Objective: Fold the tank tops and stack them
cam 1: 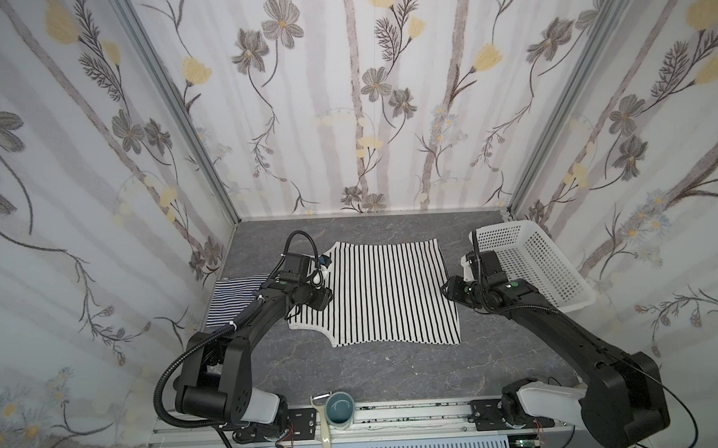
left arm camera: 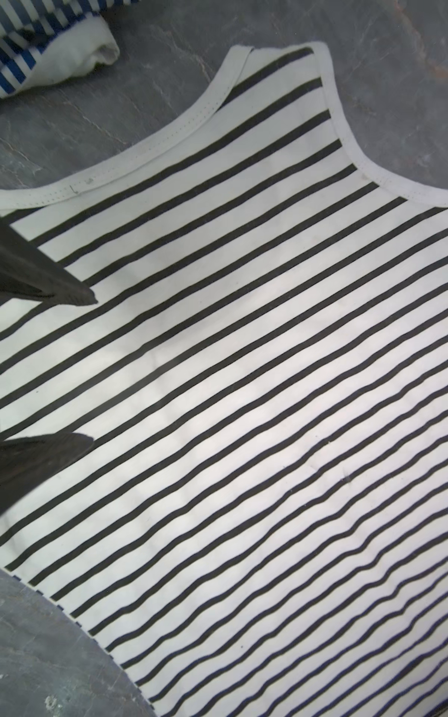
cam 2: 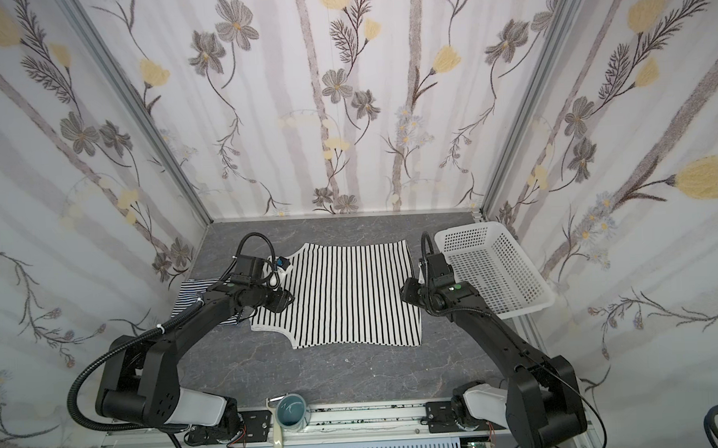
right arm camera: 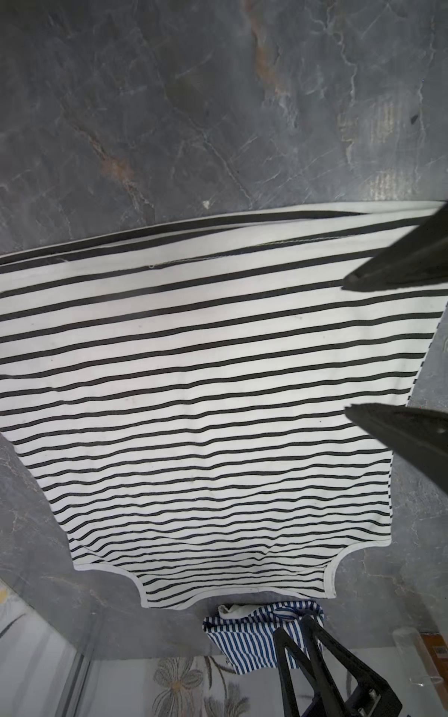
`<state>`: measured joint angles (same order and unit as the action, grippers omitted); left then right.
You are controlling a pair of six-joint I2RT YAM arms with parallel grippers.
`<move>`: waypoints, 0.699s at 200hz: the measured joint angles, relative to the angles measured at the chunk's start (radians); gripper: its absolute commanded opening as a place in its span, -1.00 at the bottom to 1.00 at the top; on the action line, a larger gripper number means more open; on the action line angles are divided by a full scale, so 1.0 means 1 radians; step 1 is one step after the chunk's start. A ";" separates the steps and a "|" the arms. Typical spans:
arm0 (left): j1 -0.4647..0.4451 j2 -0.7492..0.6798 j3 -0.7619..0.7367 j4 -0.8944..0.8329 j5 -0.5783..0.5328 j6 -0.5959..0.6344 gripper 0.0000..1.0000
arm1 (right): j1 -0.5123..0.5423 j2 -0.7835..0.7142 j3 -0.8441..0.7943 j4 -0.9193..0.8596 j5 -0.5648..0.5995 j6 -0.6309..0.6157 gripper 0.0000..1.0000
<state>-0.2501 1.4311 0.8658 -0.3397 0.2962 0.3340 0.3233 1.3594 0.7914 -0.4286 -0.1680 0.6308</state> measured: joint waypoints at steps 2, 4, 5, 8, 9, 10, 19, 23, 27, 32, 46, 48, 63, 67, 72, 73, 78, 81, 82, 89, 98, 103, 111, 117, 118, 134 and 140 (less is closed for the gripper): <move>0.000 -0.004 -0.002 0.000 0.000 0.000 0.10 | 0.002 -0.010 -0.016 0.006 0.000 0.005 -0.04; -0.002 -0.010 -0.006 0.000 0.000 0.000 0.10 | 0.003 -0.019 -0.031 0.010 0.000 0.009 -0.04; -0.003 -0.014 -0.008 0.000 0.000 0.001 0.10 | 0.003 -0.022 -0.036 0.011 0.000 0.010 -0.04; -0.005 -0.021 -0.013 0.001 0.000 0.003 0.10 | 0.005 -0.034 -0.055 0.013 0.001 0.018 -0.04; -0.006 -0.025 -0.016 0.002 0.000 0.004 0.10 | 0.005 -0.039 -0.064 0.013 0.002 0.021 -0.04; -0.006 -0.027 -0.017 0.002 0.000 0.004 0.10 | 0.006 -0.041 -0.069 0.013 0.002 0.023 -0.04; -0.015 -0.050 -0.034 0.003 0.000 0.008 0.11 | 0.014 -0.070 -0.124 0.013 0.003 0.045 -0.03; -0.020 -0.060 -0.041 0.002 -0.001 0.010 0.12 | 0.019 -0.081 -0.146 0.014 0.003 0.053 -0.03; -0.026 -0.070 -0.049 0.004 -0.002 0.012 0.12 | 0.022 -0.094 -0.167 0.015 0.003 0.062 -0.03; -0.034 -0.084 -0.061 0.006 -0.004 0.016 0.13 | 0.026 -0.109 -0.190 0.020 0.003 0.074 -0.03; -0.060 -0.119 -0.093 0.006 -0.012 0.028 0.14 | 0.035 -0.153 -0.257 0.036 0.002 0.105 -0.03; -0.063 -0.122 -0.096 0.006 -0.014 0.029 0.14 | 0.037 -0.159 -0.266 0.038 0.002 0.110 -0.03; -0.101 -0.155 -0.132 0.006 -0.027 0.037 0.14 | 0.038 -0.196 -0.330 0.044 0.002 0.144 -0.03; -0.110 -0.158 -0.140 0.006 -0.031 0.040 0.14 | 0.040 -0.205 -0.345 0.044 0.003 0.153 -0.03; -0.122 -0.162 -0.150 0.006 -0.034 0.043 0.15 | 0.042 -0.216 -0.360 0.042 0.002 0.162 -0.03; -0.125 -0.163 -0.152 0.006 -0.033 0.045 0.15 | 0.042 -0.217 -0.362 0.042 0.003 0.164 -0.03; -0.137 -0.163 -0.163 0.006 -0.034 0.050 0.15 | 0.045 -0.226 -0.375 0.042 0.002 0.174 -0.03; -0.143 -0.164 -0.168 0.006 -0.034 0.053 0.15 | 0.047 -0.231 -0.380 0.041 0.002 0.179 -0.03; -0.145 -0.164 -0.169 0.006 -0.035 0.054 0.15 | 0.048 -0.232 -0.381 0.041 0.002 0.180 -0.03; -0.161 -0.164 -0.183 0.006 -0.043 0.058 0.15 | 0.051 -0.244 -0.391 0.041 0.002 0.187 -0.03; -0.182 -0.164 -0.201 0.005 -0.051 0.065 0.15 | 0.056 -0.261 -0.401 0.040 0.002 0.199 -0.03; -0.194 -0.165 -0.213 0.005 -0.056 0.074 0.15 | 0.056 -0.269 -0.407 0.039 0.002 0.203 -0.03; -0.215 -0.165 -0.229 0.003 -0.063 0.084 0.15 | 0.056 -0.281 -0.416 0.036 0.002 0.209 -0.03; -0.230 -0.165 -0.238 0.001 -0.068 0.090 0.15 | 0.057 -0.287 -0.422 0.033 0.006 0.215 -0.03; -0.233 -0.165 -0.240 0.000 -0.068 0.091 0.15 | 0.057 -0.289 -0.423 0.032 0.008 0.217 -0.03; -0.259 -0.165 -0.257 -0.006 -0.078 0.111 0.15 | 0.057 -0.295 -0.433 0.030 0.011 0.225 -0.03; -0.261 -0.165 -0.258 -0.008 -0.082 0.113 0.15 | 0.057 -0.294 -0.435 0.031 0.010 0.229 -0.03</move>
<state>-0.5110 1.2663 0.6075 -0.3477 0.2142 0.4469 0.3801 1.0653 0.3565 -0.3977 -0.1577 0.8600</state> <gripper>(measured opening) 0.575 0.487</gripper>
